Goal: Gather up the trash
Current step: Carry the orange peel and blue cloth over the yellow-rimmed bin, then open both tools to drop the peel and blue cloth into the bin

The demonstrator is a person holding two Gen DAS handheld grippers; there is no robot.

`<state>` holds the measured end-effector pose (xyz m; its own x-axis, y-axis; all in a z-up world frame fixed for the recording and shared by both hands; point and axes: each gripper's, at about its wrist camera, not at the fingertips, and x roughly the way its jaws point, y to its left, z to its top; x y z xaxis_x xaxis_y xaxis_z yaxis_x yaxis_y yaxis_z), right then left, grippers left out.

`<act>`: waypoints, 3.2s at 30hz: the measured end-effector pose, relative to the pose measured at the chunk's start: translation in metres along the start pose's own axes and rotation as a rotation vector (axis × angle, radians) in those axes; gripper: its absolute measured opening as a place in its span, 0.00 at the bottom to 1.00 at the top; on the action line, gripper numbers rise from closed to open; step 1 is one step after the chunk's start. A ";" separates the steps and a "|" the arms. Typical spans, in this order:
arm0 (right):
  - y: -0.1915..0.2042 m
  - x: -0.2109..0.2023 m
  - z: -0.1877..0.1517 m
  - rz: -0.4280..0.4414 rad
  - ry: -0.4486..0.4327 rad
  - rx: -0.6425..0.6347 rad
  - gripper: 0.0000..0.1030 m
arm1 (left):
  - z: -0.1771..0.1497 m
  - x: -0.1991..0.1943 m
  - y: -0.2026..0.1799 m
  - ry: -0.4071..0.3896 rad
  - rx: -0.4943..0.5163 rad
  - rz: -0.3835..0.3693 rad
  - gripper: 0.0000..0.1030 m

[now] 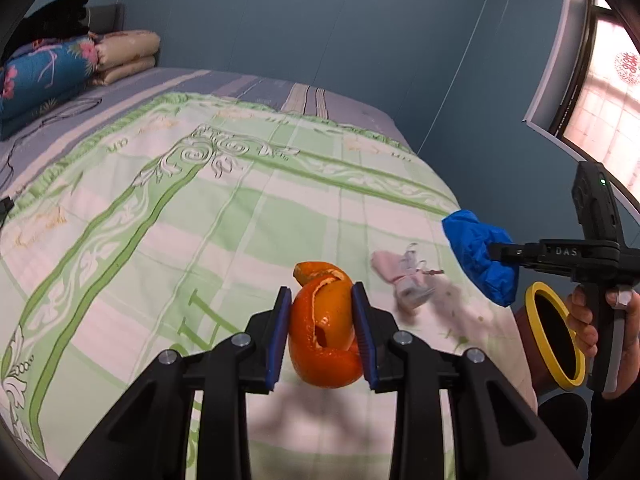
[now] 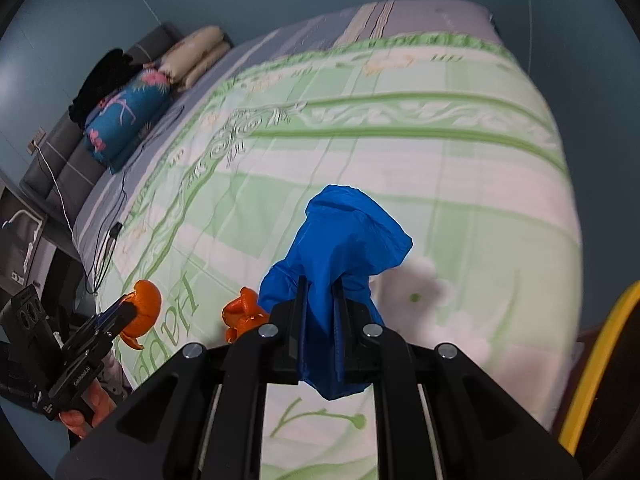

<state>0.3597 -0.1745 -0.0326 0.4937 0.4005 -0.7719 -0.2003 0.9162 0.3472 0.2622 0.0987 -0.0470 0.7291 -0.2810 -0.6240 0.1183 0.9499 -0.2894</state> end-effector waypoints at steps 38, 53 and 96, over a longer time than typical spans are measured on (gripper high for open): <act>-0.111 -0.210 -0.065 0.002 -0.340 0.095 0.09 | 0.020 -0.054 -0.208 -0.112 0.210 -0.211 0.28; -0.165 -0.258 -0.097 -0.071 -0.452 0.176 0.09 | 0.011 -0.027 -0.292 -0.090 0.340 -0.321 0.28; -0.300 -0.198 -0.155 -0.205 -0.316 0.393 0.11 | -0.054 0.155 -0.426 0.270 0.433 -0.425 0.29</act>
<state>0.1912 -0.5258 -0.0664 0.7315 0.1339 -0.6686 0.2290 0.8753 0.4259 0.2888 -0.3567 -0.0598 0.3714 -0.6141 -0.6963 0.6596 0.7024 -0.2676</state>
